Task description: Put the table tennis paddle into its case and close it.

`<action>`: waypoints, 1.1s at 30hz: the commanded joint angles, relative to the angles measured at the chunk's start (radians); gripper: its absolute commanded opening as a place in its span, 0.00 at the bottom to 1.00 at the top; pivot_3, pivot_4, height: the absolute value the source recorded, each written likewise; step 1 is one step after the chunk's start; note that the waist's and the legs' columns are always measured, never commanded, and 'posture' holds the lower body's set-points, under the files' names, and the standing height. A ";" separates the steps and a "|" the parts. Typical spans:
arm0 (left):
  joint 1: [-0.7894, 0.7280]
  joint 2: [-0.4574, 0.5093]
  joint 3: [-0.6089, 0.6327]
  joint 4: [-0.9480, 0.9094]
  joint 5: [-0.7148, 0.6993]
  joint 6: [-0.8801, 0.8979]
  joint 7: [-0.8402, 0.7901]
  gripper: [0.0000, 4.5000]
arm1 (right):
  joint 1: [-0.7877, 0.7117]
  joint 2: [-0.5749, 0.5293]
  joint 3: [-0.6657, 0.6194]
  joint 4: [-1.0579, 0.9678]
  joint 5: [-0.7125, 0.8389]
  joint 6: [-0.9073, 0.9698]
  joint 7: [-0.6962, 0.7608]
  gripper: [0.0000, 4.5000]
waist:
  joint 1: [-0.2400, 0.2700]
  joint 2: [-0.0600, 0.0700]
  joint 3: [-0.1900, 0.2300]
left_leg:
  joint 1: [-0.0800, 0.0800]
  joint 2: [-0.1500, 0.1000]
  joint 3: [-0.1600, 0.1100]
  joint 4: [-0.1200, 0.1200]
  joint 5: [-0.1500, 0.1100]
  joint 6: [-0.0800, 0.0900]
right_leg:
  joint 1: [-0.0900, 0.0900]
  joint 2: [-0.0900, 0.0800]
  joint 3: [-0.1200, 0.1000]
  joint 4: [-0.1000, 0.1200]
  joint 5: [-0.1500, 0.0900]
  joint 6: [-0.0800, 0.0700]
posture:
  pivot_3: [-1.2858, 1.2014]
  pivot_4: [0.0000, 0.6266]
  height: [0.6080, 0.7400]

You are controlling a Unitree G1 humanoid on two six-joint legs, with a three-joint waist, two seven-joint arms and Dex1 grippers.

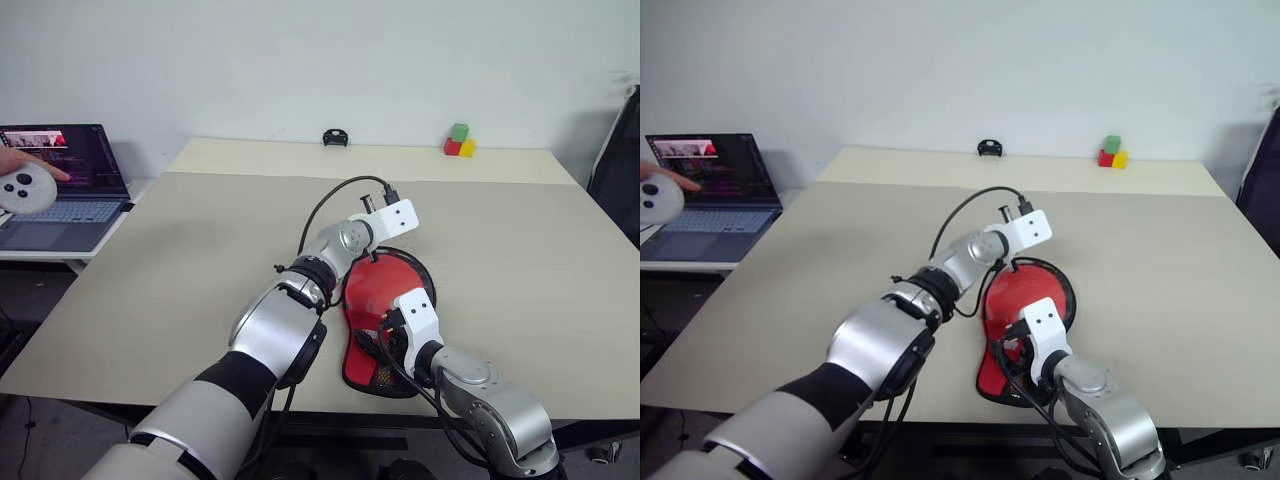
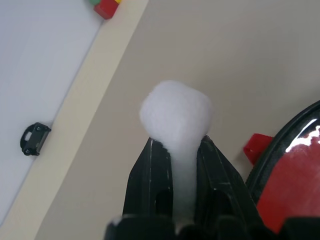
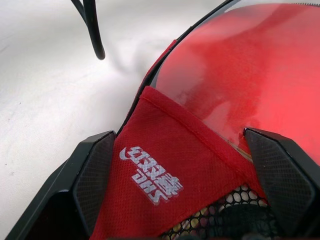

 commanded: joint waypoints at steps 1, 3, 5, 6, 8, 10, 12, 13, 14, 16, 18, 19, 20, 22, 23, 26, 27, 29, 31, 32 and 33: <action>-0.012 -0.002 0.001 -0.039 -0.003 -0.005 -0.017 0.04 | 0.038 -0.004 0.033 0.075 0.024 0.083 0.018 1.00 | 0.000 0.000 0.000 | 0.000 0.000 0.000 0.000 0.000 0.000 | 0.000 0.000 0.000 0.000 0.000 0.000 | 0.52 0.24 1.00; -0.012 -0.002 -0.001 -0.040 0.000 -0.006 -0.020 0.04 | 0.036 -0.004 0.034 0.075 0.025 0.083 0.017 1.00 | -0.001 0.000 0.000 | 0.000 0.000 0.000 0.000 0.000 0.000 | 0.000 0.000 0.000 0.000 0.000 0.000 | 0.52 0.24 1.00; -0.012 -0.002 -0.001 -0.040 0.000 -0.006 -0.021 0.04 | 0.036 -0.004 0.034 0.075 0.026 0.083 0.017 1.00 | -0.001 0.000 -0.001 | 0.000 0.000 0.000 0.000 0.000 0.000 | 0.000 0.000 0.000 0.000 0.000 0.000 | 0.52 0.24 1.00; -0.012 -0.002 -0.001 -0.040 0.000 -0.006 -0.021 0.04 | 0.036 -0.005 0.034 0.075 0.027 0.083 0.017 1.00 | -0.001 0.000 -0.001 | 0.000 0.000 0.000 0.000 0.000 0.000 | 0.000 0.000 0.000 0.000 0.000 0.000 | 0.52 0.24 1.00; -0.011 -0.004 0.012 -0.040 -0.014 0.003 -0.036 0.12 | 0.034 -0.004 0.033 0.075 0.028 0.085 0.016 1.00 | -0.001 0.000 -0.001 | 0.000 0.000 0.000 0.000 0.000 0.000 | 0.000 0.000 0.000 0.000 0.000 0.000 | 0.52 0.24 1.00; -0.009 -0.004 0.027 -0.040 -0.029 0.016 -0.057 0.27 | 0.030 -0.003 0.031 0.075 0.030 0.087 0.017 1.00 | -0.002 0.000 -0.001 | 0.000 0.000 0.000 0.000 0.000 0.000 | 0.000 0.000 0.000 0.000 0.000 0.000 | 0.52 0.24 1.00; -0.008 0.000 0.025 -0.041 -0.028 0.019 -0.062 0.44 | 0.028 -0.003 0.029 0.075 0.031 0.089 0.017 1.00 | -0.003 0.000 -0.001 | 0.000 0.000 0.000 0.000 0.000 0.000 | 0.000 0.000 0.000 0.000 0.000 0.000 | 0.52 0.24 1.00; -0.008 0.004 0.021 -0.041 -0.025 0.019 -0.061 0.52 | 0.026 -0.003 0.028 0.075 0.031 0.090 0.017 1.00 | -0.003 0.000 -0.001 | 0.000 0.000 0.000 0.000 0.000 0.000 | 0.000 0.000 0.000 0.000 0.000 0.000 | 0.52 0.24 1.00; -0.008 0.008 0.019 -0.041 -0.023 0.019 -0.063 0.60 | 0.024 -0.004 0.027 0.077 0.031 0.089 0.017 1.00 | -0.003 0.000 -0.001 | 0.000 0.000 0.000 0.000 0.000 0.000 | 0.000 0.000 0.000 0.000 0.000 0.000 | 0.52 0.24 1.00; -0.007 0.018 0.008 -0.041 -0.013 0.013 -0.063 0.76 | 0.019 -0.004 0.027 0.081 0.031 0.088 0.018 1.00 | -0.003 0.000 -0.001 | 0.000 0.000 0.000 0.000 0.000 0.000 | 0.000 0.000 0.000 0.000 0.000 0.000 | 0.52 0.24 1.00; -0.006 0.025 0.008 -0.042 -0.014 0.004 -0.070 0.84 | 0.011 -0.005 0.028 0.090 0.031 0.085 0.021 1.00 | -0.003 0.000 -0.001 | 0.000 0.000 0.000 0.000 0.000 0.000 | 0.000 0.000 0.000 0.000 0.000 0.000 | 0.52 0.24 1.00; -0.006 0.027 0.009 -0.043 -0.016 0.000 -0.074 0.84 | 0.008 -0.006 0.028 0.093 0.030 0.084 0.023 1.00 | -0.004 0.000 -0.001 | 0.000 0.000 0.000 0.000 0.000 0.000 | 0.000 0.000 0.000 0.000 0.000 0.000 | 0.52 0.24 1.00; -0.007 0.030 0.018 -0.044 -0.025 -0.003 -0.078 0.84 | 0.003 -0.007 0.027 0.098 0.029 0.082 0.026 1.00 | -0.004 0.000 -0.001 | 0.000 0.000 0.000 0.000 0.000 0.000 | 0.000 0.000 0.000 0.000 0.000 0.000 | 0.52 0.24 1.00; -0.011 0.034 0.036 -0.046 -0.044 -0.006 -0.083 0.84 | -0.006 -0.010 0.023 0.111 0.028 0.076 0.034 1.00 | -0.007 0.000 -0.002 | 0.001 0.000 0.000 0.000 0.000 0.000 | 0.000 0.000 0.001 0.001 0.000 0.000 | 0.52 0.24 1.00; -0.014 0.037 0.058 -0.048 -0.067 -0.010 -0.092 0.84 | -0.012 -0.012 0.020 0.114 0.028 0.075 0.038 1.00 | -0.009 0.000 -0.002 | 0.001 0.000 0.001 0.000 0.000 0.000 | 0.000 0.000 0.001 0.001 0.000 0.000 | 0.52 0.24 1.00; -0.021 0.053 0.112 -0.059 -0.125 -0.041 -0.131 0.84 | -0.028 -0.024 0.006 0.114 0.029 0.071 0.052 1.00 | -0.015 0.000 -0.002 | 0.001 0.000 0.001 0.001 0.000 0.000 | 0.000 0.000 0.001 0.003 0.000 0.000 | 0.52 0.24 1.00; -0.022 0.059 0.129 -0.063 -0.143 -0.054 -0.146 0.84 | -0.034 -0.030 0.001 0.113 0.031 0.069 0.058 1.00 | -0.019 0.000 -0.002 | 0.001 0.000 0.001 0.001 0.000 0.000 | 0.000 0.000 0.001 0.004 0.000 0.000 | 0.52 0.24 1.00; -0.023 0.074 0.157 -0.073 -0.177 -0.088 -0.186 0.84 | -0.044 -0.043 -0.019 0.111 0.040 0.065 0.074 1.00 | -0.022 0.000 -0.002 | 0.001 0.000 0.001 0.003 0.000 0.000 | 0.000 0.000 0.001 0.005 0.000 0.000 | 0.52 0.24 1.00; -0.007 0.108 0.206 -0.096 -0.247 -0.131 -0.299 0.84 | -0.054 -0.065 -0.048 0.076 0.064 0.069 0.101 1.00 | -0.022 0.000 -0.002 | 0.001 0.000 0.001 0.004 0.000 0.000 | 0.000 0.000 0.001 0.006 0.000 0.000 | 0.52 0.24 1.00; 0.001 0.120 0.219 -0.104 -0.268 -0.146 -0.341 0.84 | -0.058 -0.072 -0.061 0.066 0.076 0.070 0.111 1.00 | -0.022 0.000 -0.002 | 0.001 0.000 0.001 0.004 0.000 0.000 | 0.000 0.000 0.001 0.006 0.000 0.000 | 0.52 0.24 1.00; 0.026 0.145 0.248 -0.127 -0.318 -0.157 -0.433 0.84 | -0.064 -0.078 -0.084 0.042 0.095 0.081 0.120 1.00 | -0.023 0.000 -0.002 | 0.001 0.000 0.001 0.004 0.000 0.000 | 0.000 0.000 0.001 0.006 0.000 0.000 | 0.52 0.24 1.00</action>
